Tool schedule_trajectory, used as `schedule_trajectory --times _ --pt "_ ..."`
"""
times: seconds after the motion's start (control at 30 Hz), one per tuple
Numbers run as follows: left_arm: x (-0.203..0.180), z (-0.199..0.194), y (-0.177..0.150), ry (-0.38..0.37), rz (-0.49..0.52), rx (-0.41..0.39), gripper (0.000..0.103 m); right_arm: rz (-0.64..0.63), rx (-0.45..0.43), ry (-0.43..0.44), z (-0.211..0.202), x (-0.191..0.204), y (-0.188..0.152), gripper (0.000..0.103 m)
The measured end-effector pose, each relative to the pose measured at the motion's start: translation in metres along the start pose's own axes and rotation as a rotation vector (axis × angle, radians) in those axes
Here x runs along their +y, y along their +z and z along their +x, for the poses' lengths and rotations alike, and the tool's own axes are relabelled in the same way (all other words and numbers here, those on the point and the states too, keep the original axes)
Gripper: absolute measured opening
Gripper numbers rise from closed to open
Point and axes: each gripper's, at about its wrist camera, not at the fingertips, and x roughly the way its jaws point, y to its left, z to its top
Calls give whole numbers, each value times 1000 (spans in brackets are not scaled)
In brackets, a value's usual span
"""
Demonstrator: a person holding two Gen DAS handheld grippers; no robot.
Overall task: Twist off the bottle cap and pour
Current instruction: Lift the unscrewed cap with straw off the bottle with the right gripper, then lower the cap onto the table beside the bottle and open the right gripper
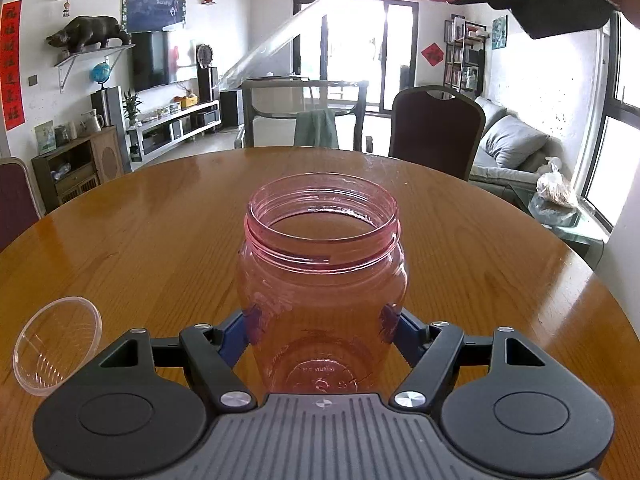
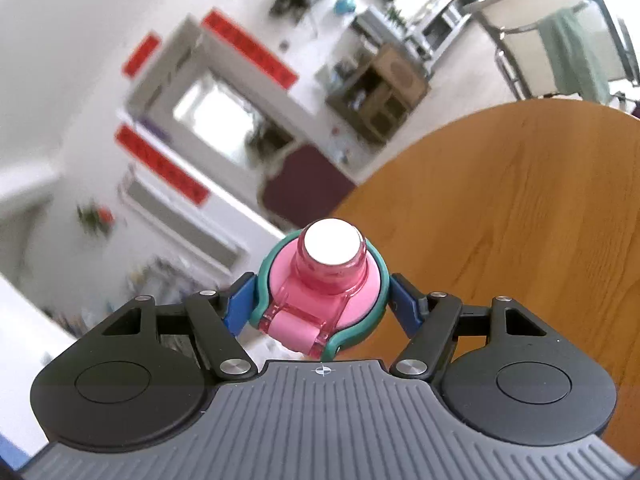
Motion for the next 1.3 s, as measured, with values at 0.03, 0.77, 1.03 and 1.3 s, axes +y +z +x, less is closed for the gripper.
schedule_trajectory --times 0.03,0.77,1.03,1.3 --pt "0 0 0 2 -1 0 72 16 -20 -9 2 -5 -3 71" --pt "-10 1 -2 19 5 6 71 462 -140 -275 133 -152 -132 72" --pt "-13 2 1 23 6 12 71 371 -129 -329 138 -148 -137 72" --pt "-16 3 5 29 4 20 72 319 -82 -327 123 -151 -133 85"
